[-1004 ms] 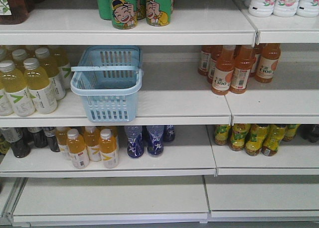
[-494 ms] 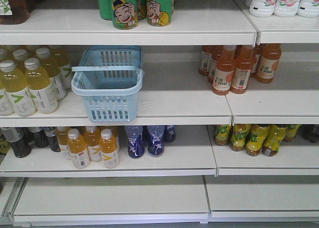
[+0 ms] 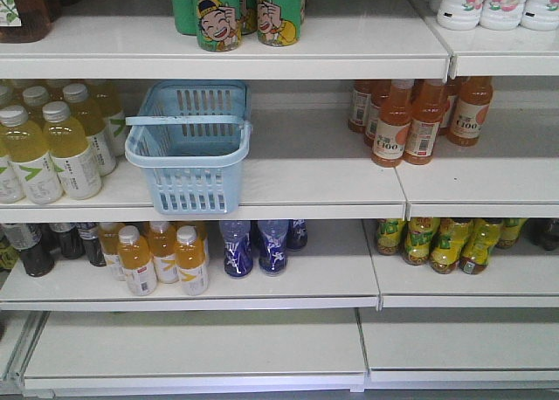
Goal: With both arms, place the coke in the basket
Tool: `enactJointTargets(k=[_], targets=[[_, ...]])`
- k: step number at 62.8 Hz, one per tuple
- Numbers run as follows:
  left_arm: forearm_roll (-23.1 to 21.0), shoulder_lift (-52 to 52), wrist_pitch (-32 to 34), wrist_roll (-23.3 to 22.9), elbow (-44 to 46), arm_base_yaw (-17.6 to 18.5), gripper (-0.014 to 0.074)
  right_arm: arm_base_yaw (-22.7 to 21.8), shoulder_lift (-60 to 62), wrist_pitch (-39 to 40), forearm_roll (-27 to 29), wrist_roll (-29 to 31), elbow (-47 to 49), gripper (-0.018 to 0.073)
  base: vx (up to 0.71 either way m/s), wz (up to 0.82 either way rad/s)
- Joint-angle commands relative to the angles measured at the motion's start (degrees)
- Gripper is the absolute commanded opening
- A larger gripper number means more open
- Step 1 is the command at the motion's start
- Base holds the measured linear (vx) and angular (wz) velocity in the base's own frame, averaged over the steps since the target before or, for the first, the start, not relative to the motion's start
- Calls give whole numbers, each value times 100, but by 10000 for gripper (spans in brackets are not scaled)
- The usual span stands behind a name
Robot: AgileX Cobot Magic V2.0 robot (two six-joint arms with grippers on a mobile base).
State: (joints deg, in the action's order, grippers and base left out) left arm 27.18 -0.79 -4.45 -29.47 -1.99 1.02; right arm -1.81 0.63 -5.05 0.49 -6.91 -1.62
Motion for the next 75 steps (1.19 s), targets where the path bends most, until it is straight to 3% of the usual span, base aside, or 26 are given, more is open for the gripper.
enactJointTargets(k=[1,75], targets=[[-49,-76,371,-3,185,4,-6,12,70,401,-49,-4,-43,-4,0,0],[-49,-76,371,-3,185,4,-6,12,70,401,-49,-4,-43,-4,0,0]])
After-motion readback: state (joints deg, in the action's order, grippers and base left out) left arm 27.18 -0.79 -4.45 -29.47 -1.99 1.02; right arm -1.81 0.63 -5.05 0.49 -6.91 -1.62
